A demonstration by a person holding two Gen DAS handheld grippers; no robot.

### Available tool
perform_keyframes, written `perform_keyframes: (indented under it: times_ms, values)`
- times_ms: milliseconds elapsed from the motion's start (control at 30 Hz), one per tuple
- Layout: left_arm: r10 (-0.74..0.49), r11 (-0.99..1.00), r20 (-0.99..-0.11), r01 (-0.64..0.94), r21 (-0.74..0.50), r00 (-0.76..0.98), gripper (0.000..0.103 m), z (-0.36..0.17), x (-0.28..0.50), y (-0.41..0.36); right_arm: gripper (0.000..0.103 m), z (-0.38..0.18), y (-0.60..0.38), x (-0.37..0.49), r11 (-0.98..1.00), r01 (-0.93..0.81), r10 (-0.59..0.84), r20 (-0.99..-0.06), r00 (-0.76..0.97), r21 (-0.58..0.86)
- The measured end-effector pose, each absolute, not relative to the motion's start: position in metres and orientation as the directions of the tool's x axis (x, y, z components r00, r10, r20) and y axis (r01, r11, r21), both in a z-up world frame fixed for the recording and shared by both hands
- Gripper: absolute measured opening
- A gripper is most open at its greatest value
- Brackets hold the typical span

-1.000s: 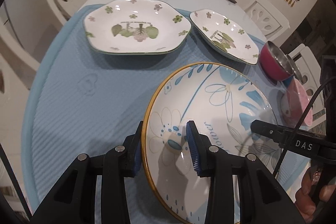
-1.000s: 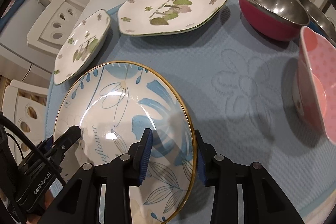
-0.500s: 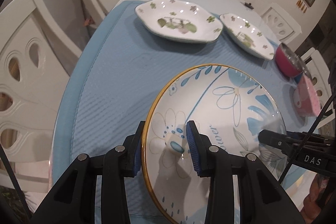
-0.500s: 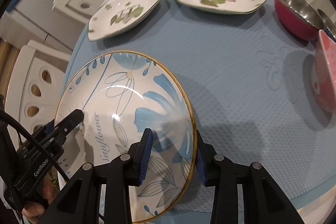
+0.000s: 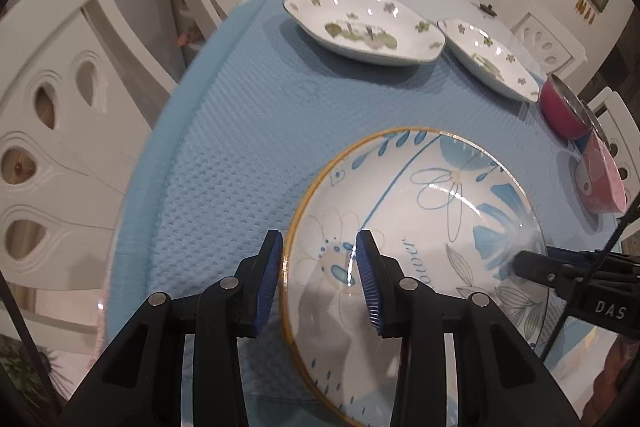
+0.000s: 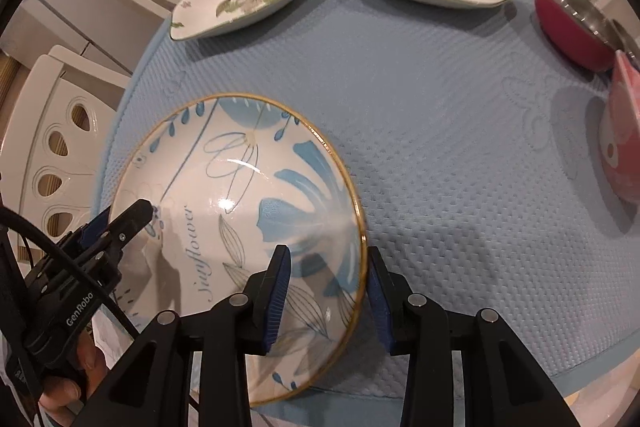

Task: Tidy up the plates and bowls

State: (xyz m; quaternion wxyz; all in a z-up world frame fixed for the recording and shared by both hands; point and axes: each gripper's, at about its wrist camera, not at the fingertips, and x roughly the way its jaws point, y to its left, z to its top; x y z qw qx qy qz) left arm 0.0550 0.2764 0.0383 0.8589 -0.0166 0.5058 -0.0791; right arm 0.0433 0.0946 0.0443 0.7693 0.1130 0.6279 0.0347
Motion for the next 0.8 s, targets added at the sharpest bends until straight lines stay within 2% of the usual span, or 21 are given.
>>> perform_keyframes:
  times_ms: [133, 300, 367, 400, 567, 800]
  values:
    - [-0.115, 0.993, -0.835, 0.087, -0.081, 0.539, 0.035, 0.062, 0.042, 0.286, 0.036, 0.068, 0.081, 0.028, 0.968, 0.103, 0.193, -0.943, 0.273, 0.228]
    - [-0.104, 0.995, -0.76, 0.073, -0.074, 0.642, 0.035, 0.109, 0.019, 0.286, 0.038, 0.133, 0.061, 0.0, 0.981, 0.064, 0.135, -0.88, 0.455, 0.183]
    - [-0.119, 0.993, -0.726, 0.084, -0.084, 0.678, 0.035, 0.129, 0.006, 0.28, 0.055, 0.161, 0.054, -0.019, 0.988, 0.047, 0.1, -0.842, 0.531, 0.147]
    - [-0.13, 0.991, -0.708, 0.098, -0.087, 0.694, 0.035, 0.139, -0.001, 0.275, 0.058, 0.171, 0.053, -0.028, 0.99, 0.045, 0.089, -0.826, 0.557, 0.137]
    - [-0.194, 0.981, -0.675, 0.158, -0.116, 0.711, 0.035, 0.172, -0.035, 0.241, 0.059, 0.204, 0.038, -0.083, 0.991, 0.025, 0.088, -0.776, 0.624, 0.132]
    - [-0.256, 0.966, -0.67, 0.213, -0.148, 0.697, 0.035, 0.19, -0.088, 0.209, 0.059, 0.203, 0.031, -0.141, 0.986, 0.031, 0.113, -0.791, 0.602, 0.165]
